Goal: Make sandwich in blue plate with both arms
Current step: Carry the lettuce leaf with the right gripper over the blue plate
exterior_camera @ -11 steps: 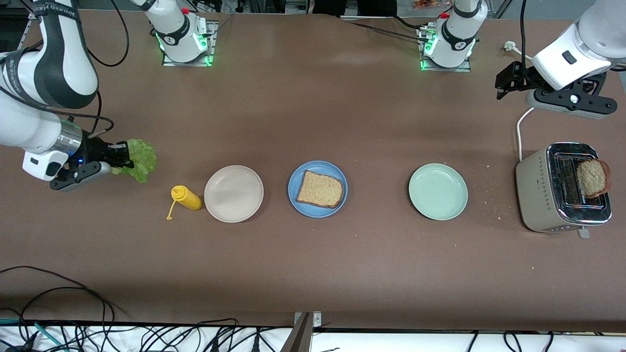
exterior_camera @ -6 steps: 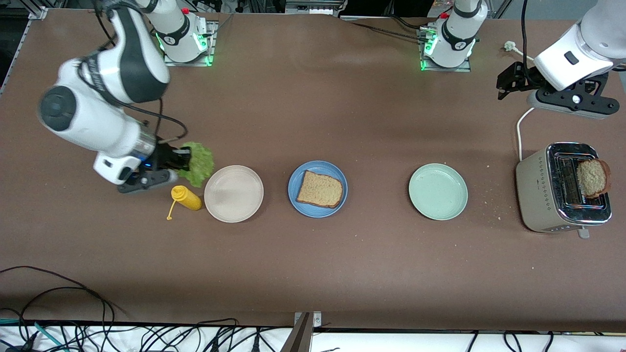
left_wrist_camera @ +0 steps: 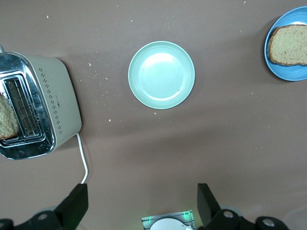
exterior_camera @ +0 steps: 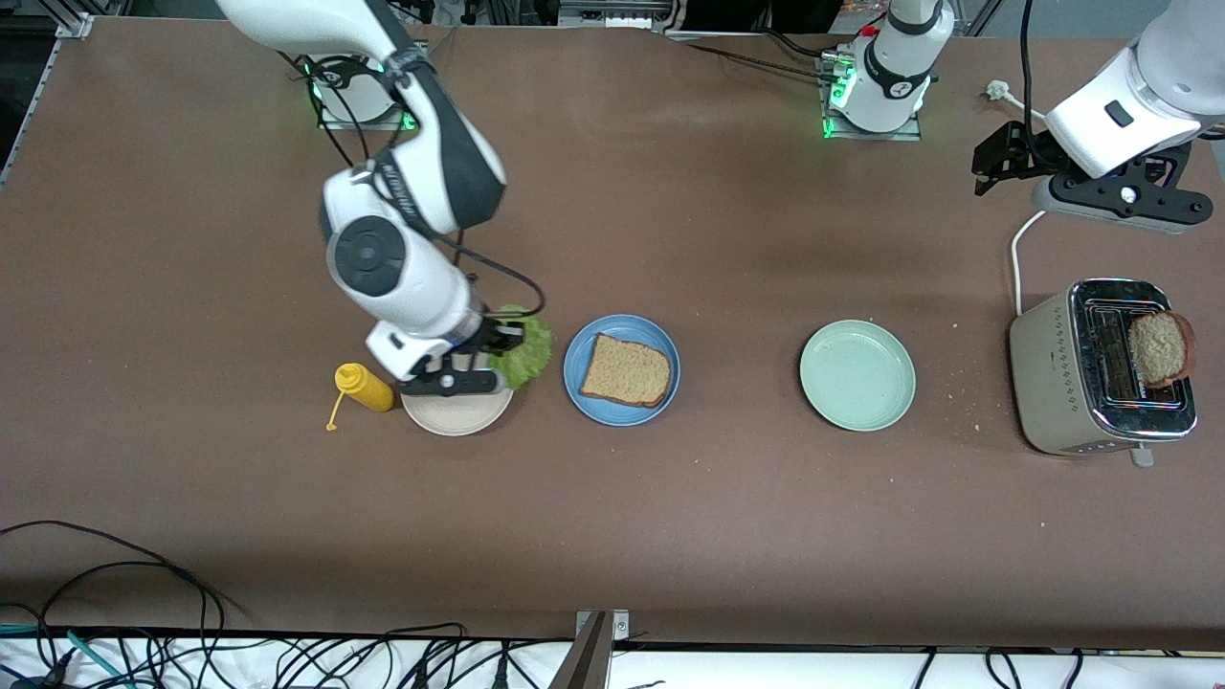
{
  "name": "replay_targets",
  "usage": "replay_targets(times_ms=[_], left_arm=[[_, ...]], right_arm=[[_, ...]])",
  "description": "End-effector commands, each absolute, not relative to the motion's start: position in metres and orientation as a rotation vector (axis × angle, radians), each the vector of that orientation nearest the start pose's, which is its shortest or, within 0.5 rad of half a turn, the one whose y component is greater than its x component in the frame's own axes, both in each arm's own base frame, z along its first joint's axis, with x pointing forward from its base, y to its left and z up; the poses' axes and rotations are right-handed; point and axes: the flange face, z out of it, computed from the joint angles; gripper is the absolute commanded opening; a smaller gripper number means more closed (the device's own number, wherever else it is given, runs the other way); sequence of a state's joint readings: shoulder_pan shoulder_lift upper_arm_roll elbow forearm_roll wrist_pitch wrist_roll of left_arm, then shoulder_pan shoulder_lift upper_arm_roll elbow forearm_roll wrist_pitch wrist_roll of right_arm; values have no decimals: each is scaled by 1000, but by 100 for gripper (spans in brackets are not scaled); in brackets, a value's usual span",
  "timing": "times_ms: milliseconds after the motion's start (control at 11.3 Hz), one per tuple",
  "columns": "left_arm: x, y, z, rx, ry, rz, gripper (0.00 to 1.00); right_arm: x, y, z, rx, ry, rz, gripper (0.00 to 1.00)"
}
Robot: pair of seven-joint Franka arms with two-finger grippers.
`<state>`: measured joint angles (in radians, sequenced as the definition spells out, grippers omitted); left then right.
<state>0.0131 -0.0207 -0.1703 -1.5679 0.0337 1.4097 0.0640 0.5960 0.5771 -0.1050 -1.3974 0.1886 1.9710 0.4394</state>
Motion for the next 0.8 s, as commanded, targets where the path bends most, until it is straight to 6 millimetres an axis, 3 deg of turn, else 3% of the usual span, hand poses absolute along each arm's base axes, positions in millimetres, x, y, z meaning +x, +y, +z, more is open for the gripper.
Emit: replay_targets(times_ms=[0, 177, 355, 532, 709], left_arm=[[521, -78, 628, -3079, 341, 213, 100], [521, -78, 628, -3079, 342, 213, 100], [521, -78, 628, -3079, 339, 215, 100], [521, -78, 628, -3079, 337, 215, 100], [521, -78, 628, -3079, 341, 215, 100]], right_arm=[[625, 423, 347, -3059, 171, 37, 0], [617, 470, 321, -3062, 298, -4, 0], [606, 502, 294, -3032, 393, -57, 0], [599, 519, 262, -3004, 451, -103, 0], [598, 522, 243, -3000, 459, -131, 0]])
